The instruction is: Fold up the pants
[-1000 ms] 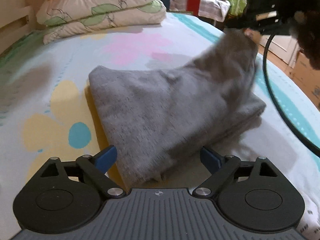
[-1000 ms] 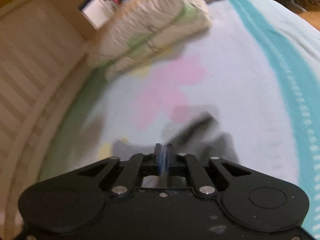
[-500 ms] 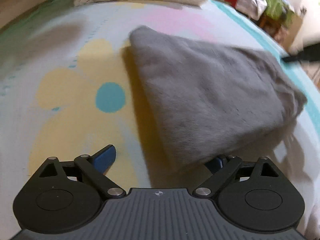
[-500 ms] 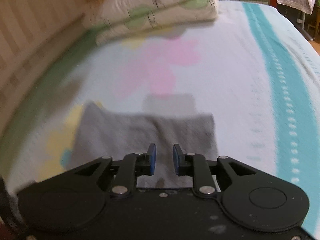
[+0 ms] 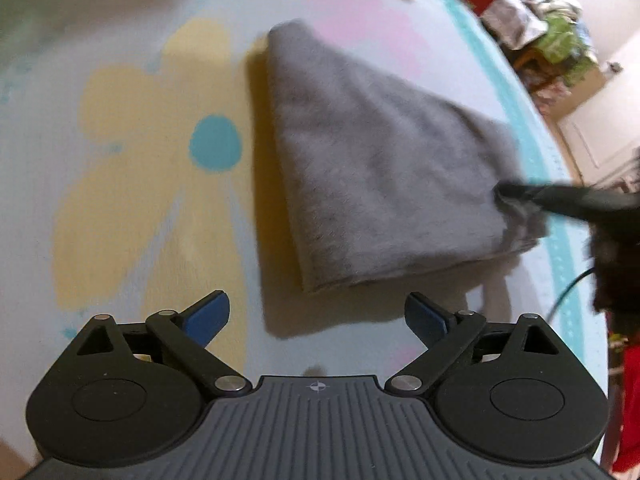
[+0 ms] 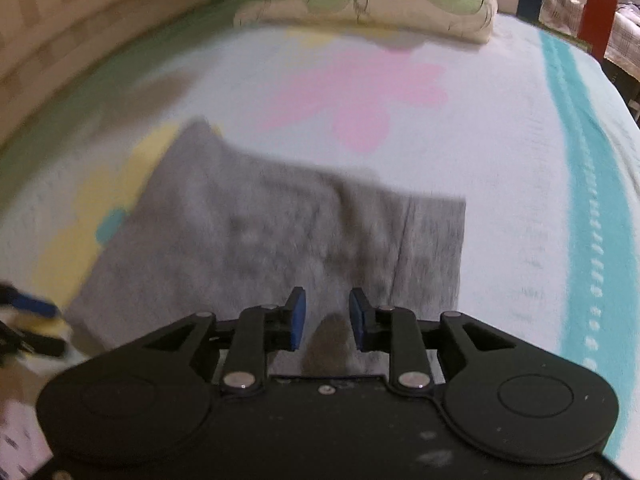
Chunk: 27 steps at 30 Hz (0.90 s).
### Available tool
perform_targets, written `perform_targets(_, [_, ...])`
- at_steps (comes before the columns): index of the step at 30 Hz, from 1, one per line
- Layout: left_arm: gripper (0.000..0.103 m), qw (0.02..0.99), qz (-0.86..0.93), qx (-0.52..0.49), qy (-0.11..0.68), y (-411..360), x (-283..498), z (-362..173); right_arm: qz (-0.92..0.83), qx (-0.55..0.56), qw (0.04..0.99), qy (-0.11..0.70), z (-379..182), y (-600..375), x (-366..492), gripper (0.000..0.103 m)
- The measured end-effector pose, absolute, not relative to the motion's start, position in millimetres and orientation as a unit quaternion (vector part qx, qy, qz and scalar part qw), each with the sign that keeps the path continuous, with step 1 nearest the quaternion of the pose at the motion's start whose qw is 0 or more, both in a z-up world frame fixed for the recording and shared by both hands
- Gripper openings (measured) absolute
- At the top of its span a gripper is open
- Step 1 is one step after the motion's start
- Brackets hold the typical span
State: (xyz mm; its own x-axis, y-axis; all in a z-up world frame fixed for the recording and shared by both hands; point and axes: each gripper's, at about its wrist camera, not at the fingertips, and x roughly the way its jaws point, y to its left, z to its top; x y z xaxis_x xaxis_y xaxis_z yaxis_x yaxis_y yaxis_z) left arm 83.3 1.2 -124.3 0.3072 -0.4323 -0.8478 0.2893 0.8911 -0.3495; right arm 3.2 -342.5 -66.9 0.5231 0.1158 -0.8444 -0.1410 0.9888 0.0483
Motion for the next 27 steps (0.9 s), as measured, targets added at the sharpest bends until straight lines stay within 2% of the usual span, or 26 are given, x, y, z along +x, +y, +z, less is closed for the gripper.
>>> perform_targets(2, [0.095,0.817,-0.237,-0.069,0.522,-2.7,87.5,-108.5,0.066,-0.012,0.861,0.505,-83.5,-348.9,1.7,0.026])
perform_targets(4, [0.095,0.832,-0.245,-0.062,0.494,-12.3,95.9,-96.5,0.069,-0.002,0.868,0.492,-87.5,-355.7,-5.9,0.026])
perform_targets(8, [0.095,0.845,-0.242,-0.04,0.475,-41.8,121.6,-102.7,0.07,-0.018,0.866,0.495,-87.3,-354.4,-6.8,0.026])
perform_targets(15, [0.095,0.836,-0.226,-0.002,0.5,-67.6,134.8,-124.6,0.066,-0.007,0.869,0.49,-88.6,-353.8,-8.2,0.027])
perform_targets(19, [0.097,0.811,-0.192,0.008,0.552,-72.4,140.8,-154.1,0.068,-0.011,0.87,0.488,-89.1,-352.3,-9.0,0.028])
perform_targets(27, [0.102,0.814,-0.191,0.017,0.548,-72.1,138.3,-158.2,0.066,-0.007,0.871,0.487,-88.4,-352.4,-8.7,0.029])
